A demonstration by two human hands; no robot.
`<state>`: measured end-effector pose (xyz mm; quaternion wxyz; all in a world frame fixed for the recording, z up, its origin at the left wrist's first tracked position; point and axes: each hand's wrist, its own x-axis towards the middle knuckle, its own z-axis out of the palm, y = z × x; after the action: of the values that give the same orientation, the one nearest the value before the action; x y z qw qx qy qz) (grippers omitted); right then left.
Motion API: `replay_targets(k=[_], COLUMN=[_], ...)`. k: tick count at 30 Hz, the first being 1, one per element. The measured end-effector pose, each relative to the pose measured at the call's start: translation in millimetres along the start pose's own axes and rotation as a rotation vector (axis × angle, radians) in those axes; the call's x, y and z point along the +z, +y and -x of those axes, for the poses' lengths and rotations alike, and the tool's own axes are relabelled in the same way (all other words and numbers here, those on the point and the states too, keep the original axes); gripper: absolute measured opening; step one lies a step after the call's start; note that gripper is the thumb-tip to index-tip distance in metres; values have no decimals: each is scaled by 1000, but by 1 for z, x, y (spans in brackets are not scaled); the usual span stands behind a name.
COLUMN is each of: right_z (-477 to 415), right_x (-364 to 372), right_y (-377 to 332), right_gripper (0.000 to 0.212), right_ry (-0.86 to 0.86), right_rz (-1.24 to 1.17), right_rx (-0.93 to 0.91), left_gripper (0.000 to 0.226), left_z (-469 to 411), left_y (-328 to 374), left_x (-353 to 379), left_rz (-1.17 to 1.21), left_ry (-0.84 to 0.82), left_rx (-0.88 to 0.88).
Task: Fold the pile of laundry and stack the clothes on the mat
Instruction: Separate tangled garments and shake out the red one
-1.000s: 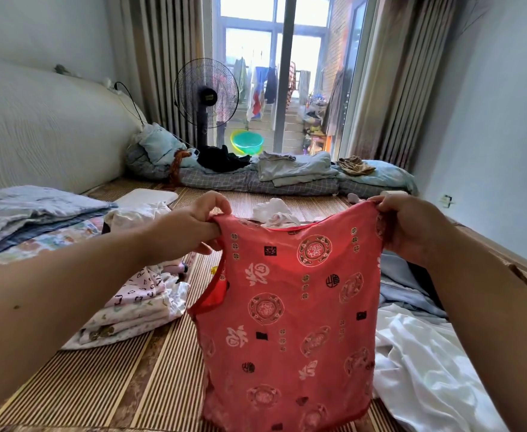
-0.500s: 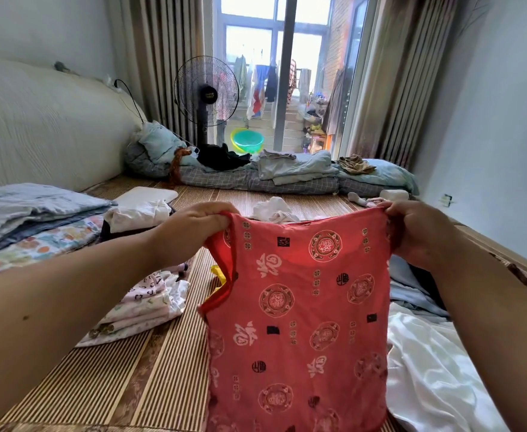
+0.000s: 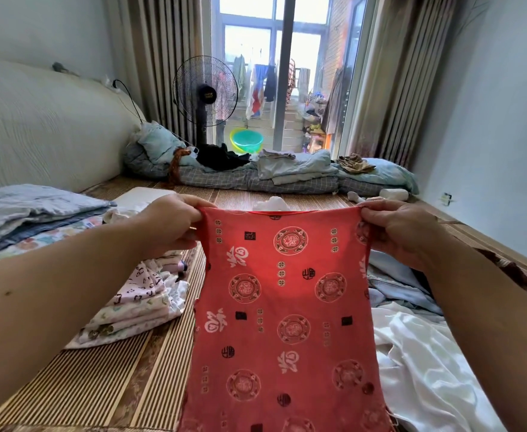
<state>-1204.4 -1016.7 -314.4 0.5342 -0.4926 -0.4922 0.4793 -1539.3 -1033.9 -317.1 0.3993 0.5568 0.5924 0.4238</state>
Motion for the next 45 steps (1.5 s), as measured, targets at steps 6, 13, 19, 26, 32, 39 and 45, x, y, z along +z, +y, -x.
replay_targets(k=[6, 13, 19, 26, 32, 39, 45], right_z=[0, 13, 38, 52, 46, 32, 29], right_x=[11, 56, 97, 98, 94, 87, 81], right_y=[1, 12, 5, -9, -20, -54, -71], right_gripper=[12, 6, 13, 25, 22, 44, 42], right_ry=[45, 129, -20, -245, -291, -360, -379], right_rz=[50, 251, 75, 56, 83, 153, 94], right_rx=[-13, -61, -123, -178, -240, -194, -183], left_gripper=[34, 20, 25, 14, 19, 99, 52], left_z=[1, 6, 32, 48, 45, 25, 13], left_y=[8, 31, 49, 62, 71, 48, 38], left_x=[9, 43, 85, 89, 73, 48, 40], left_rz=[138, 324, 391, 186, -25, -65, 135], left_ry=[110, 185, 0, -61, -103, -329, -479], left_rx=[-136, -170, -99, 126, 294, 241, 170])
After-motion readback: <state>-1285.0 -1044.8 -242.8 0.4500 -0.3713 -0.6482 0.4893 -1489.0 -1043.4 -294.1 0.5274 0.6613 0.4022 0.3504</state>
